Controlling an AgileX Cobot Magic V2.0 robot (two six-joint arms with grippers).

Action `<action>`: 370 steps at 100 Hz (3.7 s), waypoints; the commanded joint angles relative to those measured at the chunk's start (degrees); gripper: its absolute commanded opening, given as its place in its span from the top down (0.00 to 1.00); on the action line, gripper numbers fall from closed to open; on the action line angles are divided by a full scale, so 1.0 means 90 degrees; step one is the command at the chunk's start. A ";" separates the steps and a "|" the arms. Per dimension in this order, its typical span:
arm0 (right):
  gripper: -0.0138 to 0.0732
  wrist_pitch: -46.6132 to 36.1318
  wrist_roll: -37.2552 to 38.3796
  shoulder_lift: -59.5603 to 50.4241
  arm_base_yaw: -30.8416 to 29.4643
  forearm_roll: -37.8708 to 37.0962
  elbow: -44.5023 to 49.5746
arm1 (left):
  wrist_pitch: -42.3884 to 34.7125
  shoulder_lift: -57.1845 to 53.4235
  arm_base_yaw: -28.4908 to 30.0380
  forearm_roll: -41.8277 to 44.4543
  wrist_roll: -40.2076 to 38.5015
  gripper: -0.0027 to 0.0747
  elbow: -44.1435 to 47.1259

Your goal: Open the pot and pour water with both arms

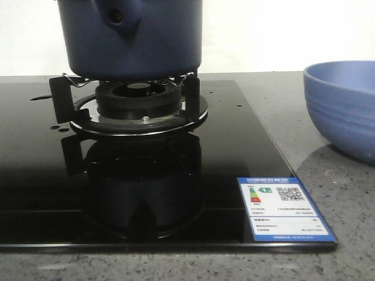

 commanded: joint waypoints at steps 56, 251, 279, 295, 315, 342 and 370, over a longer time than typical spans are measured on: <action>0.19 -0.0178 -0.0108 -0.0017 0.0002 0.0401 -0.0223 | 0.0220 -0.0241 -0.0195 -0.0484 -0.0005 0.79 -0.0247; 0.46 0.0453 0.4222 0.3360 -0.0486 -0.4975 -0.1437 | -0.0928 -0.4683 0.0892 0.1308 -0.2706 0.76 0.1203; 0.81 0.0286 0.4074 0.3360 -0.0486 -0.4967 -0.1237 | -0.0928 -0.4683 0.0892 0.1308 -0.2706 0.76 0.1203; 0.91 0.0479 0.3639 0.3334 -0.0454 -0.4609 -0.1538 | -0.0928 -0.4683 0.0892 0.1298 -0.2706 0.76 0.1203; 0.91 0.1098 0.3639 0.3348 -0.0199 -0.4609 -0.2954 | -0.0928 -0.4683 0.0892 0.1252 -0.2706 0.76 0.1203; 0.91 0.2247 0.3639 0.4159 0.0333 -0.4609 -0.5547 | -0.0928 -0.4683 0.0892 0.1120 -0.2706 0.76 0.1203; 0.91 0.2443 0.3721 0.5520 0.1083 -0.4661 -0.7996 | -0.0928 -0.4683 0.0892 0.1093 -0.2706 0.76 0.1203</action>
